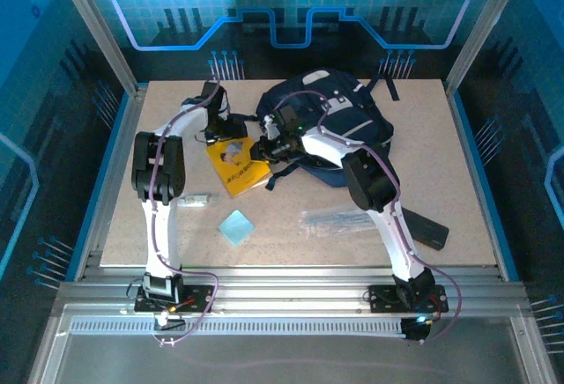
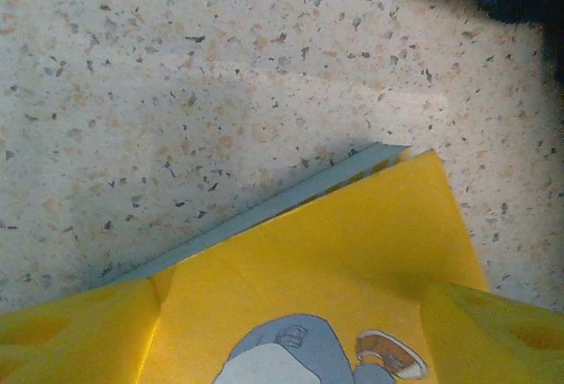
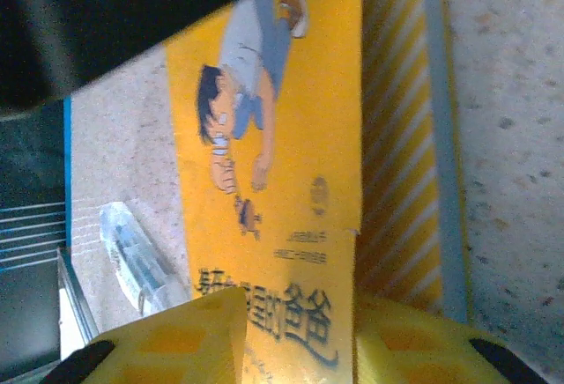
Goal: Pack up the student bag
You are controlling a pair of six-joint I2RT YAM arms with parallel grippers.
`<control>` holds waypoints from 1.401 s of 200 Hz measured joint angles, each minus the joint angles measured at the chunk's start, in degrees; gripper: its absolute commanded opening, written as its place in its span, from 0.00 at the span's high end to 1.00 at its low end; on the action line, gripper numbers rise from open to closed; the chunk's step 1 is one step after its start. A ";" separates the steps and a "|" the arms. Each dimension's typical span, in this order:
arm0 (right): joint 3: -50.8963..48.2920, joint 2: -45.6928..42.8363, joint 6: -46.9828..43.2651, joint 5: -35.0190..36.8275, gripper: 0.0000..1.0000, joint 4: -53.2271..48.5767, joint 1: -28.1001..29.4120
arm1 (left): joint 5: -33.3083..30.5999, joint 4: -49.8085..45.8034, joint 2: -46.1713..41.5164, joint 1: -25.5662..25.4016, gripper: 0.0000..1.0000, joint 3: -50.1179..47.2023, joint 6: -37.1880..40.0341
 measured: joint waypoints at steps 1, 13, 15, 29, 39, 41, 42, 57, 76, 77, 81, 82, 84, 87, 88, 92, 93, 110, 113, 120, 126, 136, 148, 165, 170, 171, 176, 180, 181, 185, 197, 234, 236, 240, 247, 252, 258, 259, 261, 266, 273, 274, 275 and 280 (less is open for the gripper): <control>0.00 0.11 0.44 -0.04 0.94 0.02 -0.02 | 0.00 0.17 -0.20 0.00 0.16 -0.37 -0.17; -0.02 0.66 1.79 -0.22 1.00 0.37 -0.04 | 0.00 0.28 -2.03 0.02 0.15 -2.49 -1.33; -0.07 0.74 2.23 -0.26 1.00 0.52 -0.07 | -0.02 0.31 -2.16 0.04 0.15 -2.64 -1.51; -0.22 0.98 3.78 -0.76 1.00 1.20 -0.15 | 0.07 0.24 -5.22 0.39 0.13 -5.44 -3.23; -0.31 0.96 4.83 -1.44 1.00 1.84 -0.20 | 0.59 1.36 -8.07 0.87 0.12 -7.89 -4.87; -0.31 0.96 4.92 -1.49 1.00 1.88 -0.20 | 0.74 1.49 -8.79 1.03 0.12 -8.41 -5.27; -0.31 0.96 4.96 -1.57 1.00 1.97 -0.20 | 0.90 1.57 -9.11 1.11 0.12 -8.63 -5.40; -0.46 0.87 6.10 -2.14 1.00 3.26 -0.22 | 3.02 4.63 -15.43 2.84 0.10 -13.77 -8.52; -1.79 -0.37 7.69 -3.10 1.00 5.33 -0.33 | 6.36 10.25 -23.61 5.79 0.07 -20.65 -13.00; -1.79 -0.37 7.69 -3.10 1.00 5.33 -0.33 | 6.36 10.25 -23.61 5.79 0.07 -20.65 -13.00; -2.27 -0.94 8.13 -3.21 1.00 5.79 -0.35 | 7.30 11.69 -25.49 6.56 0.07 -22.49 -14.10; -2.38 -1.11 8.15 -3.26 1.00 5.90 -0.37 | 7.48 12.20 -25.92 6.78 0.07 -22.97 -14.32; -2.62 -1.44 8.33 -3.32 1.00 6.01 -0.37 | 8.20 13.11 -27.10 7.23 0.07 -24.17 -14.97; -2.78 -1.70 8.55 -3.39 1.00 6.25 -0.37 | 8.46 13.55 -27.61 7.48 0.07 -24.74 -15.37; -2.89 -1.81 8.59 -3.45 1.00 6.32 -0.37 | 8.66 13.97 -27.87 7.61 0.07 -25.05 -15.80; -3.30 -2.51 8.87 -3.63 1.00 6.75 -0.42 | 9.38 15.06 -29.16 8.15 0.06 -26.60 -16.59; -3.45 -2.78 9.16 -3.78 1.00 7.02 -0.42 | 9.55 15.34 -29.40 8.24 0.07 -26.93 -16.76; -4.90 -5.57 10.60 -4.70 1.00 8.85 -0.57 | 11.63 19.41 -31.98 8.90 0.06 -31.39 -19.78; -5.03 -6.08 10.86 -4.85 1.00 9.16 -0.61 | 12.00 20.04 -32.24 8.90 0.06 -32.13 -20.26; -5.40 -7.06 11.61 -5.20 1.00 10.23 -0.76 | 12.72 21.40 -32.57 8.74 0.06 -33.70 -21.22; -5.90 -8.04 12.46 -5.64 1.00 11.56 -0.96 | 13.25 22.86 -32.79 8.57 0.06 -35.28 -22.10; -6.60 -9.25 13.81 -6.21 1.00 13.55 -1.49 | 14.05 24.79 -32.85 8.41 0.06 -37.24 -23.54; -7.45 -10.38 15.28 -6.75 1.00 15.63 -2.27 | 15.04 28.22 -32.87 8.17 0.06 -40.33 -25.57; -9.38 -11.61 17.46 -7.67 1.00 18.67 -3.63 | 15.56 32.89 -32.96 7.65 0.06 -44.09 -28.06; -9.77 -11.76 18.01 -7.80 1.00 19.06 -3.93 | 15.65 34.75 -32.96 7.21 0.06 -45.38 -29.00; -9.92 -11.82 18.12 -7.82 1.00 19.34 -4.09 | 15.65 34.75 -32.96 7.21 0.06 -45.38 -29.00; -10.38 -11.93 18.60 -8.00 1.00 19.89 -4.48 | 15.78 36.17 -32.96 6.69 0.06 -46.53 -29.79; -10.67 -12.02 18.84 -8.13 1.00 20.31 -4.81 | 15.91 36.92 -32.94 6.27 0.06 -47.06 -30.29; -10.67 -12.02 18.84 -8.13 1.00 20.31 -4.81 | 15.93 37.38 -32.94 6.14 0.06 -47.30 -30.64; -10.93 -12.02 19.19 -8.24 1.00 20.52 -5.07 | 16.06 39.36 -32.94 5.68 0.06 -48.19 -31.34; -11.58 -12.07 19.78 -8.46 1.00 21.11 -5.77 | 16.50 44.61 -32.63 4.24 0.06 -50.25 -33.94; -16.48 -14.21 20.79 -9.09 1.00 22.64 -7.69 | 17.42 59.56 -27.06 0.26 0.06 -51.36 -40.28; -16.87 -14.43 20.92 -9.07 1.00 22.73 -7.89 | 17.42 60.06 -26.80 0.13 0.07 -51.36 -40.39; -17.42 -14.67 20.94 -9.11 1.00 23.04 -8.15 | 17.51 61.42 -26.03 -0.28 0.07 -51.36 -41.18; -18.38 -15.10 21.16 -9.14 1.00 23.71 -8.66 | 17.57 63.04 -25.00 -0.83 0.07 -51.36 -41.83; -18.82 -15.23 21.40 -9.16 1.00 24.04 -8.81 | 17.59 63.95 -24.35 -1.14 0.08 -51.36 -42.51; -19.74 -15.58 21.59 -9.14 1.00 24.70 -9.16 | 17.59 65.40 -23.32 -1.70 0.10 -51.36 -43.04; -20.02 -15.69 21.64 -9.14 1.00 24.83 -9.31 | 17.59 65.57 -23.17 -1.79 0.10 -51.36 -43.15; -20.11 -15.74 21.66 -9.14 1.00 24.90 -9.35 | 17.59 65.79 -22.97 -1.92 0.11 -51.36 -43.32; -20.85 -15.93 21.86 -9.16 1.00 25.49 -9.64 | 17.59 66.64 -22.25 -2.36 0.14 -51.36 -43.74; -21.73 -16.13 22.08 -9.16 1.00 26.03 -9.97 | 17.64 67.78 -21.29 -2.91 0.23 -51.36 -44.48; -21.73 -16.13 22.08 -9.16 1.00 26.03 -9.97 | 17.62 67.93 -21.14 -2.97 0.24 -51.36 -44.70; -21.84 -16.15 22.23 -9.16 1.00 26.10 -10.01 | 17.62 68.13 -20.94 -3.08 0.26 -51.36 -45.11; -22.29 -16.17 22.29 -9.16 1.00 26.40 -10.19 | 17.75 68.65 -20.70 -3.23 0.34 -51.36 -44.96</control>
